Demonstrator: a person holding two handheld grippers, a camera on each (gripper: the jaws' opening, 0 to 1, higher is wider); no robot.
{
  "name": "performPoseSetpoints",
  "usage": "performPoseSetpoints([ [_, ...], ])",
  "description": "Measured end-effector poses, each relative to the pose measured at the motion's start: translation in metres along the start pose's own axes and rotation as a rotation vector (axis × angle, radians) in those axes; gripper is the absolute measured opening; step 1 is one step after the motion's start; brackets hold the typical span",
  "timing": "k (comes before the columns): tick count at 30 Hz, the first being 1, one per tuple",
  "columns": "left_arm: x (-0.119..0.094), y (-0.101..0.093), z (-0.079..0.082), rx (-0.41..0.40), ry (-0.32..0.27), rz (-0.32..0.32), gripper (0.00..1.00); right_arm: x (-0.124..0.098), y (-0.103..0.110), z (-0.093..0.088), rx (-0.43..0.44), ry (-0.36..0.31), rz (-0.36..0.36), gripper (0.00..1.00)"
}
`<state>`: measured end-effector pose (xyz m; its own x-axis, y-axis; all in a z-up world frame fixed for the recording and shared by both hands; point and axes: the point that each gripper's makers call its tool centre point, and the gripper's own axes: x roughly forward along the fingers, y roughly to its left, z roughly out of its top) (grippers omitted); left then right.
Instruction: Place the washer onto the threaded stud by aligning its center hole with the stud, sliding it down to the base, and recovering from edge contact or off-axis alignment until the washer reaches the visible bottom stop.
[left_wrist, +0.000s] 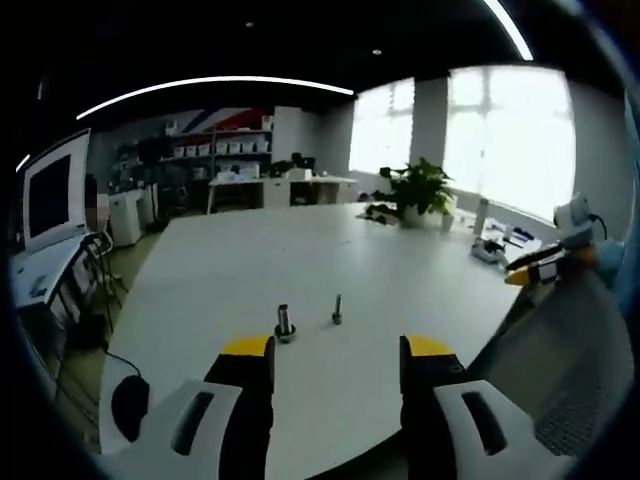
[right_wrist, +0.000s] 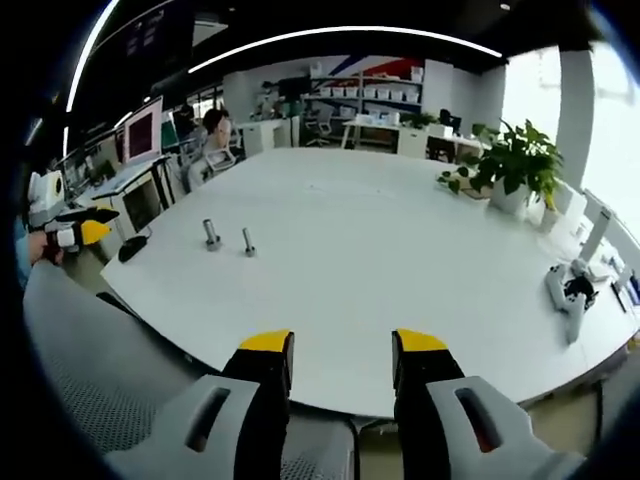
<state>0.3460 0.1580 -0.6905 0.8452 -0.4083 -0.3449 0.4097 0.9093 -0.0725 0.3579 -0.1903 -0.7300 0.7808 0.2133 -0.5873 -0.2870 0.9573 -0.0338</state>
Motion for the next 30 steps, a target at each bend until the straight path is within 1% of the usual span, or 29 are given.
performPoseSetpoints([
  [5, 0.0, 0.002, 0.0, -0.012, -0.001, 0.003, 0.49, 0.001, -0.001, -0.001, 0.004, 0.012, -0.01, 0.41],
  [9, 0.002, 0.006, 0.001, 0.002, 0.001, 0.005, 0.49, 0.001, 0.002, -0.001, 0.012, 0.014, -0.006, 0.4],
  [14, 0.001, 0.011, 0.0, -0.004, 0.003, 0.008, 0.49, 0.0, 0.008, -0.001, 0.02, 0.011, 0.008, 0.38],
  [22, 0.001, 0.006, -0.001, 0.01, 0.007, -0.021, 0.49, -0.001, 0.006, -0.005, 0.047, 0.015, -0.005, 0.38],
  [26, -0.001, -0.001, 0.0, 0.021, -0.01, -0.042, 0.49, -0.002, 0.005, -0.007, 0.051, 0.016, -0.009, 0.38],
  [30, -0.002, -0.004, 0.005, 0.033, -0.038, -0.058, 0.49, -0.004, 0.003, -0.005, 0.068, -0.009, -0.018, 0.38],
])
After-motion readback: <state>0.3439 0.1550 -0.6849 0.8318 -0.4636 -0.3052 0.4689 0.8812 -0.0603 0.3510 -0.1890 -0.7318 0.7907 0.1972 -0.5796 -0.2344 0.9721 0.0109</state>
